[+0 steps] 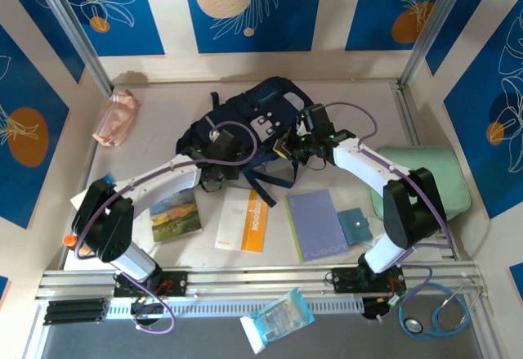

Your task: Pack books, pencil case, and school supplies into a backpack

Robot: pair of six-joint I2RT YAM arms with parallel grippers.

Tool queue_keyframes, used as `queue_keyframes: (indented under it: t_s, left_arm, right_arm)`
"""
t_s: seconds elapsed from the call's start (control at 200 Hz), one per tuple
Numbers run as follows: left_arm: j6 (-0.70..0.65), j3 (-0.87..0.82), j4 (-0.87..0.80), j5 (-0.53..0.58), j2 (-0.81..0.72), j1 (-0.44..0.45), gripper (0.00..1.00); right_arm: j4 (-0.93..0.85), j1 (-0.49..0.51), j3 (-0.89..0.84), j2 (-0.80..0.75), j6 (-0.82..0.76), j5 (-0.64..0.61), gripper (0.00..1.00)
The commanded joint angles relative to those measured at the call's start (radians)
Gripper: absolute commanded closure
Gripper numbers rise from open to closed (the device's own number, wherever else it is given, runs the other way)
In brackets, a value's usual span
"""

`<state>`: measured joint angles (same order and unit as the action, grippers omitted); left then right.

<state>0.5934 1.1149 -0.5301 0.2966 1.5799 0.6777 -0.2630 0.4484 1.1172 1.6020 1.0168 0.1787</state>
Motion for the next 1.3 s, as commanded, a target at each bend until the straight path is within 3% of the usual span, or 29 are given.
queue_keyframes:
  t_s: [0.0, 0.145, 0.385, 0.575, 0.74, 0.99, 1.201, 1.296]
  left_arm:
    - [-0.056, 0.04, 0.124, 0.032, 0.043, -0.065, 0.53]
    - [-0.035, 0.035, 0.115, 0.015, 0.061, -0.103, 0.49]
    - [-0.009, -0.066, 0.081, -0.016, -0.132, -0.053, 0.3]
    - [0.094, -0.203, 0.277, -0.193, -0.192, 0.018, 0.25]
    - [0.113, -0.221, 0.429, -0.191, -0.124, 0.085, 0.3]
    - [0.009, -0.204, 0.591, -0.126, -0.009, 0.125, 0.41]
    - [-0.024, -0.159, 0.586, -0.008, 0.025, 0.125, 0.58]
    - [-0.015, -0.131, 0.547, 0.021, 0.034, 0.124, 0.61]
  right_arm:
    - [0.045, 0.025, -0.014, -0.051, 0.023, 0.054, 1.0]
    - [0.08, 0.04, 0.0, -0.024, 0.037, 0.056, 1.0]
    - [0.105, 0.051, 0.046, 0.026, 0.07, 0.06, 1.0]
    - [0.098, 0.049, 0.092, 0.065, 0.065, 0.086, 1.0]
    - [0.095, 0.048, 0.108, 0.073, 0.082, 0.101, 1.0]
    - [0.092, 0.041, 0.14, 0.076, 0.103, 0.156, 1.0]
    - [0.079, 0.032, 0.16, 0.086, 0.117, 0.18, 1.0]
    - [0.08, 0.026, 0.169, 0.097, 0.118, 0.191, 1.0]
